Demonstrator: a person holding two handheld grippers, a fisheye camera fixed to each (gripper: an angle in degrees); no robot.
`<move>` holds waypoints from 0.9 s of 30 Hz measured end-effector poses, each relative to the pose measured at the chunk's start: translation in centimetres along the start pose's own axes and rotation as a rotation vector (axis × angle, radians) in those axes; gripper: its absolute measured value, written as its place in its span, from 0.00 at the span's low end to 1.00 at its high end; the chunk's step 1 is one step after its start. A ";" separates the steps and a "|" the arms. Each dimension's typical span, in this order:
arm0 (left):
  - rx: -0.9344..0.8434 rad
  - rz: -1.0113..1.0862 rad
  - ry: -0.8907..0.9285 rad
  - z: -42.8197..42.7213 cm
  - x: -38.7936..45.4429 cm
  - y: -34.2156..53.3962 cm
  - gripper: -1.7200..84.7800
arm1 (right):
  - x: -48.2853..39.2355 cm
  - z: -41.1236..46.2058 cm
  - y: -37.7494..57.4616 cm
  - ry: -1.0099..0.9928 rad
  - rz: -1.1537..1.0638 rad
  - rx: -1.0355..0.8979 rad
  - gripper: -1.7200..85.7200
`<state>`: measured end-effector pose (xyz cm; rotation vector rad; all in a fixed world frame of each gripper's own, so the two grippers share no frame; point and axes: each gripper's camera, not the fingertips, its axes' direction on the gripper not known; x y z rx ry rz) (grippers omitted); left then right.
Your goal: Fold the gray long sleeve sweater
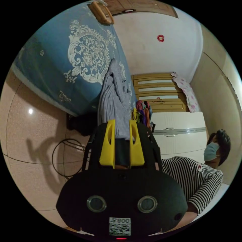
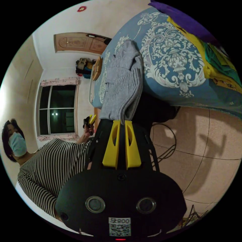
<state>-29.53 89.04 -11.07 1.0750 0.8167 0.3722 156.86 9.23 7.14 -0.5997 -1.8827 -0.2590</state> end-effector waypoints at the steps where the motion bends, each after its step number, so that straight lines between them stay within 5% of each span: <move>1: -0.008 0.004 -0.012 0.3 0.3 -0.3 0.13 | -0.1 -0.7 0.0 -0.010 0.000 0.031 0.07; 16: -0.232 0.035 -0.151 12.0 4.0 -2.6 0.04 | -2.0 3.4 -3.2 -0.012 0.028 -0.030 0.08; 27: -0.138 0.011 -0.236 11.1 3.9 -2.1 0.14 | -3.3 3.6 -3.3 0.025 0.012 -0.019 0.10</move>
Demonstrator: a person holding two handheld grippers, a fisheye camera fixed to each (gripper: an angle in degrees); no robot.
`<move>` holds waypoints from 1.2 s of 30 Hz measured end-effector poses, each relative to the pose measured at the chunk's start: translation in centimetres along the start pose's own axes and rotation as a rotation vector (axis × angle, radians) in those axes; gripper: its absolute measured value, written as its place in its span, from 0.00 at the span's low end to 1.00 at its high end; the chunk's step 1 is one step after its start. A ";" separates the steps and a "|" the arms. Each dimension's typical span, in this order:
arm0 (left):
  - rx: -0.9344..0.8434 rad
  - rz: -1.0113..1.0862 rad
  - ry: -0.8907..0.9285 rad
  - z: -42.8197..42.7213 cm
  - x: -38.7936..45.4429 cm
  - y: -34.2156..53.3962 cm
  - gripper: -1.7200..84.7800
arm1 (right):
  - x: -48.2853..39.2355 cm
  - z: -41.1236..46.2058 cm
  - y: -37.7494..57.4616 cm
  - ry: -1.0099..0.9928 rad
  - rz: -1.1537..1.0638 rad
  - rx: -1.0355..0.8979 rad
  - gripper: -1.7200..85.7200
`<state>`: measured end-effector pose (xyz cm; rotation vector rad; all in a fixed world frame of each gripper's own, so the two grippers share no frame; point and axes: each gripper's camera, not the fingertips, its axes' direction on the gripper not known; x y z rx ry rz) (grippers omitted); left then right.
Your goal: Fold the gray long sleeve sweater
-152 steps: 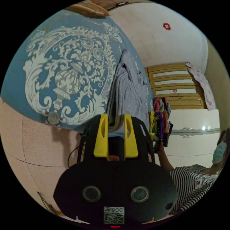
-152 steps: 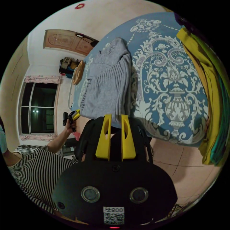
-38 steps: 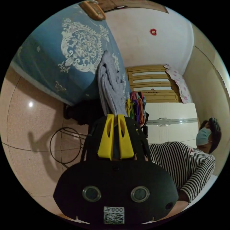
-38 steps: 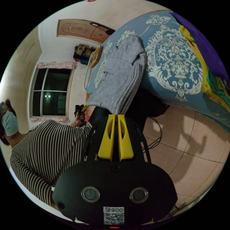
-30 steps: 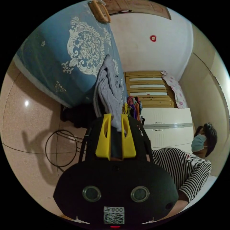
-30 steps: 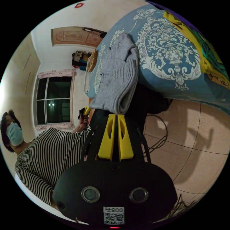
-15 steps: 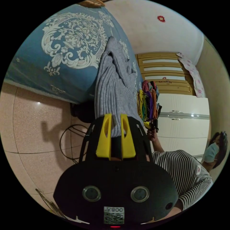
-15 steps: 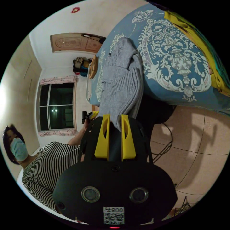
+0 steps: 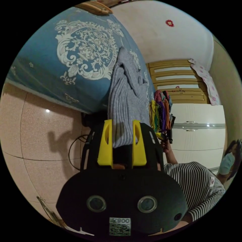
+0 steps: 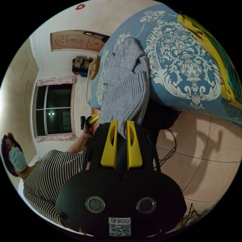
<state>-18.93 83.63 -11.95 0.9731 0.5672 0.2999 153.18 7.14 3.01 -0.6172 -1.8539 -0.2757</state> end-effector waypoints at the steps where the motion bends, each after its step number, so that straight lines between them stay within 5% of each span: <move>1: -0.008 -0.004 0.000 0.3 -0.1 -0.1 0.13 | -0.2 0.2 -0.1 0.015 0.005 -0.002 0.10; 21: 0.018 0.077 0.118 -3.9 1.9 4.3 0.05 | -3.4 -1.0 2.8 0.078 -0.089 -0.032 0.03; 29: 0.038 0.029 0.183 -3.8 -0.6 3.6 0.05 | -1.6 -1.2 0.6 0.019 -0.047 0.096 0.10; 36: 0.027 0.050 0.194 -4.1 -1.4 1.8 0.05 | -2.3 1.5 -4.4 0.043 -0.067 0.007 0.13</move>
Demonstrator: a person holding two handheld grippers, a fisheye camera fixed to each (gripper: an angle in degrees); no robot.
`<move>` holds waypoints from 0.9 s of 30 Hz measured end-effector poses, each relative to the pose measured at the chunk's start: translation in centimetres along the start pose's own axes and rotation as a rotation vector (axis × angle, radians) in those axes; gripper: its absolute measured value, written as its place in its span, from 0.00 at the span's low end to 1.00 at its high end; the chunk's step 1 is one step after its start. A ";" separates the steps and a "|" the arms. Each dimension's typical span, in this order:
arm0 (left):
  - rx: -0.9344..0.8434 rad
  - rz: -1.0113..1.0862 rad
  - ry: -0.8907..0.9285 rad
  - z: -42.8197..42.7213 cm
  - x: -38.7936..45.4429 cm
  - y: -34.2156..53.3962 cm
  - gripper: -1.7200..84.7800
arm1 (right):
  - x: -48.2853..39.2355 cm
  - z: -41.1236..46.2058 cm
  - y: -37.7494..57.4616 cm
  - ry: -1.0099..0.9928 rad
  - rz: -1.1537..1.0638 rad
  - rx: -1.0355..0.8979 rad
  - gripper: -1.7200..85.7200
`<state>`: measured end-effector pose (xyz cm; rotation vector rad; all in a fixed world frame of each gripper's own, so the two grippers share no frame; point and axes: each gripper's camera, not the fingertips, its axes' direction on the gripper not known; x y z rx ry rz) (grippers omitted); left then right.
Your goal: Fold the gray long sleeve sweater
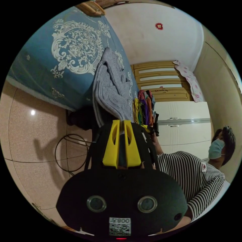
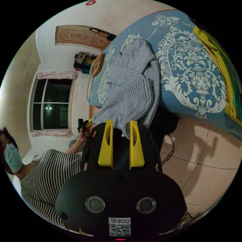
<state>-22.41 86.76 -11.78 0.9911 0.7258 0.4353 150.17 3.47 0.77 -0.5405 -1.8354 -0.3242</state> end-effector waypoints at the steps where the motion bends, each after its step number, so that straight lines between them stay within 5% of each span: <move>1: 0.000 0.000 0.001 -0.1 -0.1 -0.1 0.05 | 0.0 0.7 -0.8 0.034 0.000 -0.027 0.13; 11: 0.016 0.000 0.027 -1.8 -3.2 -0.7 0.05 | 1.6 2.5 -2.9 0.050 0.009 -0.126 0.06; 27: 0.098 -0.014 0.088 -6.4 -11.7 -0.2 0.05 | 7.7 -3.5 -2.7 -0.079 0.075 -0.007 0.04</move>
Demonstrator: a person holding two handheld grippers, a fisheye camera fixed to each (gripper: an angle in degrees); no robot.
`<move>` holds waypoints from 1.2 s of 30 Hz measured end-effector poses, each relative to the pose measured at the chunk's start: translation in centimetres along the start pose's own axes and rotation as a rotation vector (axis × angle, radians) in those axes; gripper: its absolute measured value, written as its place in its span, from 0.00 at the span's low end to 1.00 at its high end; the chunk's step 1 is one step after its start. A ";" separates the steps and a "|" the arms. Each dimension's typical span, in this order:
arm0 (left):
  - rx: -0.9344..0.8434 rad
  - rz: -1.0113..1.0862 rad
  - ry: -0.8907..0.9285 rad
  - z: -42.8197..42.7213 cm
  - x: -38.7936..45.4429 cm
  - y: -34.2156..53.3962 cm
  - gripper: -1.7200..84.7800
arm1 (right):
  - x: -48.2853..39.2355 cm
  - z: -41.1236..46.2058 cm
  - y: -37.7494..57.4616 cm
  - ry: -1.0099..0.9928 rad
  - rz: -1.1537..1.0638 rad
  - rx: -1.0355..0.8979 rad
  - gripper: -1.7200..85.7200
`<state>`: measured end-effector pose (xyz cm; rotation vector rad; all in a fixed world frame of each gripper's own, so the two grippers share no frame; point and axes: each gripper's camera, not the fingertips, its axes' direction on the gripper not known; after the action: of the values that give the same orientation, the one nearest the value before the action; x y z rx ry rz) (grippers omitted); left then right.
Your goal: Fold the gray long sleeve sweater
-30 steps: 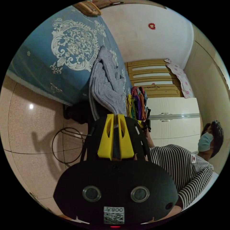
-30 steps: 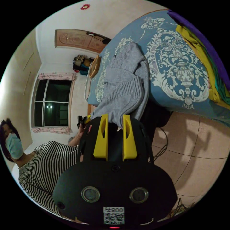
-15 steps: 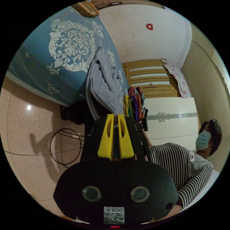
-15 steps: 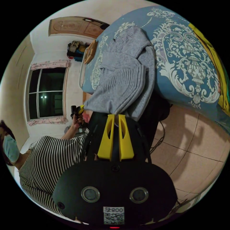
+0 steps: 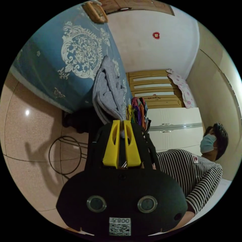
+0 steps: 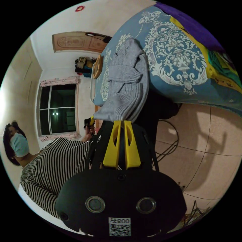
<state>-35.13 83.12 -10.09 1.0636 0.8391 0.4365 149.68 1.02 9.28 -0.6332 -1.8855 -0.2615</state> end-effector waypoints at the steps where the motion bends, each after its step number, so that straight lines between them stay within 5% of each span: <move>1: 0.001 0.005 0.000 0.0 -0.1 -0.2 0.05 | 0.1 0.1 -0.7 0.006 -0.005 0.001 0.04; 16: 0.041 0.201 -0.022 4.0 -2.6 -25.5 0.05 | -3.1 -4.7 -24.5 0.116 -0.220 0.114 0.04; 27: 0.015 0.081 -0.157 14.6 -17.2 -45.5 0.05 | 2.7 0.1 -49.0 0.210 -0.145 0.044 0.04; 36: 0.044 0.011 -0.209 19.0 -30.3 -50.6 0.05 | 10.5 5.1 -60.5 0.248 -0.066 0.027 0.04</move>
<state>-42.85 29.01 -39.23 1.1330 0.6604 0.3110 110.04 -43.90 23.60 -0.4968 -1.6699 -0.3408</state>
